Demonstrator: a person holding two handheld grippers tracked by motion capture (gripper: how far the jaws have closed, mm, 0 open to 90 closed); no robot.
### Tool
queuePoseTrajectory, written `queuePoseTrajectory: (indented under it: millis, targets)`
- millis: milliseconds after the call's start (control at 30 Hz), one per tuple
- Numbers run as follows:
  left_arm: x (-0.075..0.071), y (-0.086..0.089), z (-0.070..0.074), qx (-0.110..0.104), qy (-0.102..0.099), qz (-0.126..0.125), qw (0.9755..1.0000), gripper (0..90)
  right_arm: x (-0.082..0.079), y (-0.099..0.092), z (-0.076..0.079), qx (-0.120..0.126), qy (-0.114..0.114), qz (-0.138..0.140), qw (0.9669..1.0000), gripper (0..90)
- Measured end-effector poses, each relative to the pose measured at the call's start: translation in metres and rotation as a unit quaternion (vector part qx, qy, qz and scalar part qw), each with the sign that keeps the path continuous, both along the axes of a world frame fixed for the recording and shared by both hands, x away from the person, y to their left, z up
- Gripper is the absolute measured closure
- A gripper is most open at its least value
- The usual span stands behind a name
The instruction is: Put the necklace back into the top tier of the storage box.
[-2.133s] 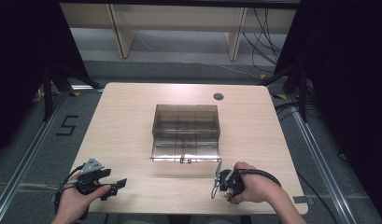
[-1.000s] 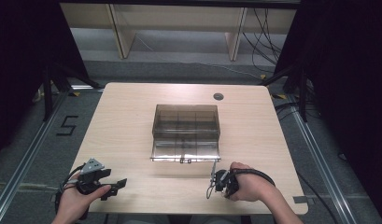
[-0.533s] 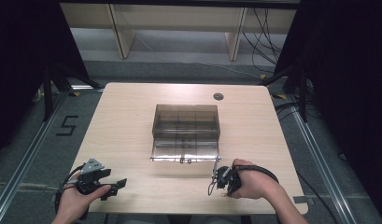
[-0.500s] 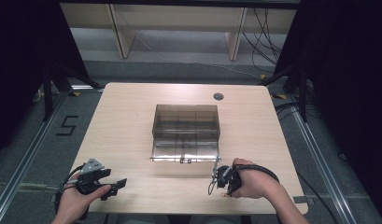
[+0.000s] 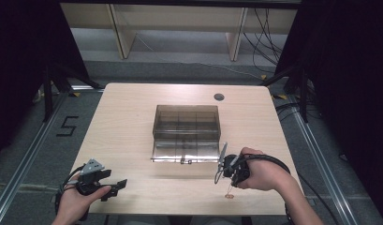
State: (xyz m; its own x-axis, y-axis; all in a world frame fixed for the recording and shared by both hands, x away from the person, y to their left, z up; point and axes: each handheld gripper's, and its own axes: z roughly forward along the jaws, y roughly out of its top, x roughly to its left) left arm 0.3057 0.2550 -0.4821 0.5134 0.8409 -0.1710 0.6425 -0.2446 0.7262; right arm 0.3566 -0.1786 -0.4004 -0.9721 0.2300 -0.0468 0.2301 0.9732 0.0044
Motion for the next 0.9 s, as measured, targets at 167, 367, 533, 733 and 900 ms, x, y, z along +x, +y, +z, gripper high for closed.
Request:
queuePoseTrajectory:
  millis: [167,367,533,733,900]
  targets:
    - [0.0,0.0,0.0,0.004,-0.001,-0.002,1.0,22.2,-0.001,-0.008,0.013,0.026,-0.013,-0.015,0.9995,78.9]
    - [0.0,-0.001,-0.001,-0.001,-0.005,0.004,1.0,22.2,-0.004,-0.018,0.025,0.056,-0.033,-0.037,0.9972,78.9]
    - [0.0,0.0,0.0,0.001,0.001,0.0,1.0,22.2,-0.007,-0.024,0.029,0.088,-0.036,-0.05,0.9942,79.0]
    - [0.0,0.0,0.0,0.001,0.001,0.001,1.0,22.2,-0.011,-0.035,0.03,0.13,-0.072,-0.067,0.9866,79.0]
    - [0.0,-0.001,-0.001,-0.002,-0.004,0.005,1.0,22.2,-0.014,-0.047,0.036,0.175,-0.102,-0.089,0.9751,79.0]
